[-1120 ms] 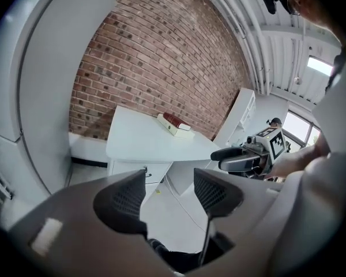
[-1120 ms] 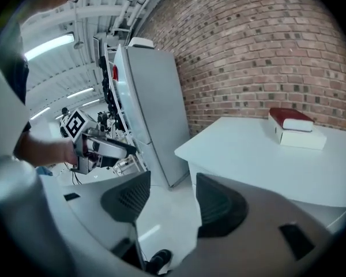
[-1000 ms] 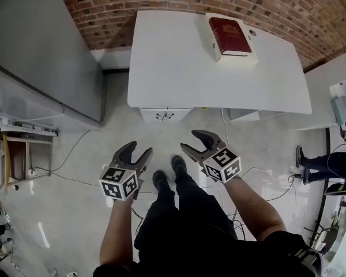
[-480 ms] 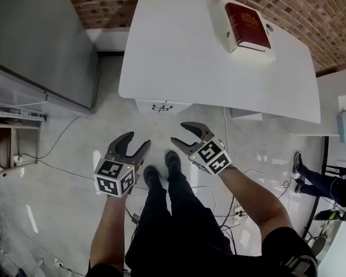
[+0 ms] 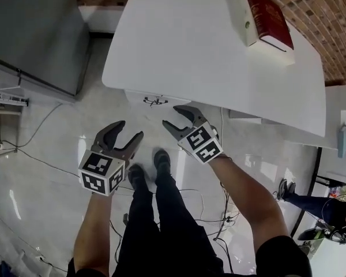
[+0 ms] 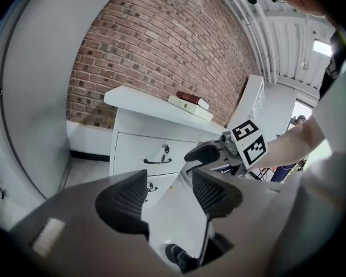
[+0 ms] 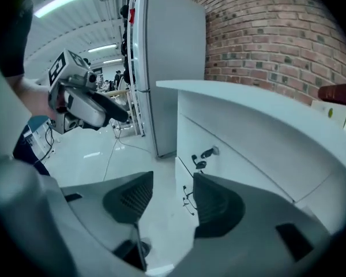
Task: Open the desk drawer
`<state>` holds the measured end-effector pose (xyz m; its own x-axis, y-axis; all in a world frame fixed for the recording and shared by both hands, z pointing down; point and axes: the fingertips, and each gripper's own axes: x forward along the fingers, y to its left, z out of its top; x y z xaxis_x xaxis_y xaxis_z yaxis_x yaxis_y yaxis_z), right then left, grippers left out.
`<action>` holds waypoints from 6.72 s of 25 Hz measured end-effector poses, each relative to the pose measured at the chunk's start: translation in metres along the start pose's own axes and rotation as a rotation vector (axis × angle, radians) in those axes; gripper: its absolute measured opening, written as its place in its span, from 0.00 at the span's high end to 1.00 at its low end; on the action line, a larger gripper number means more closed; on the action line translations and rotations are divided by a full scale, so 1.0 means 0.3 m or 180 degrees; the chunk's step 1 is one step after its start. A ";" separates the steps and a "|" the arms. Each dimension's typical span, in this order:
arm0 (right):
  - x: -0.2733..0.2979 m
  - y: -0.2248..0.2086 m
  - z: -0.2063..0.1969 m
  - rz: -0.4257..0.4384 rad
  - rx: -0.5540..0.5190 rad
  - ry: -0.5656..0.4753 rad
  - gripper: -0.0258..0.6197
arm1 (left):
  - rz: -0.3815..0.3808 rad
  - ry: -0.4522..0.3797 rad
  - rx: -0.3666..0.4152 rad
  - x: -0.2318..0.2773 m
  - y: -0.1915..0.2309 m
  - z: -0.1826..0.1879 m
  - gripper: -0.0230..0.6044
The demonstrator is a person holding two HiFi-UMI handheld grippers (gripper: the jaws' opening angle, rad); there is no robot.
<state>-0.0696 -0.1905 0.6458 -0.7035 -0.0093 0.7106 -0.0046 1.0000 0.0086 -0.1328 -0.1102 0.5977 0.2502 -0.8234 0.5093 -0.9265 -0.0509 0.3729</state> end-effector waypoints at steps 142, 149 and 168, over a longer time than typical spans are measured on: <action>-0.047 0.211 -0.526 -0.0251 -0.0202 0.0759 0.73 | 0.0383 0.1046 0.1205 0.045 0.180 -0.534 0.57; -0.104 0.194 -0.499 -0.0224 -0.0037 0.0875 0.71 | 0.0491 0.1036 0.1025 -0.054 0.186 -0.438 0.57; -0.642 0.257 0.230 -0.0226 0.0176 -0.0083 0.78 | 0.0233 -0.0069 0.0817 -0.465 -0.206 0.363 0.64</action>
<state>0.0165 -0.1115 0.4609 -0.7182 -0.0809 0.6911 -0.0939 0.9954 0.0189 -0.1409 -0.0538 0.4192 0.1763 -0.8419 0.5100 -0.9836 -0.1301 0.1253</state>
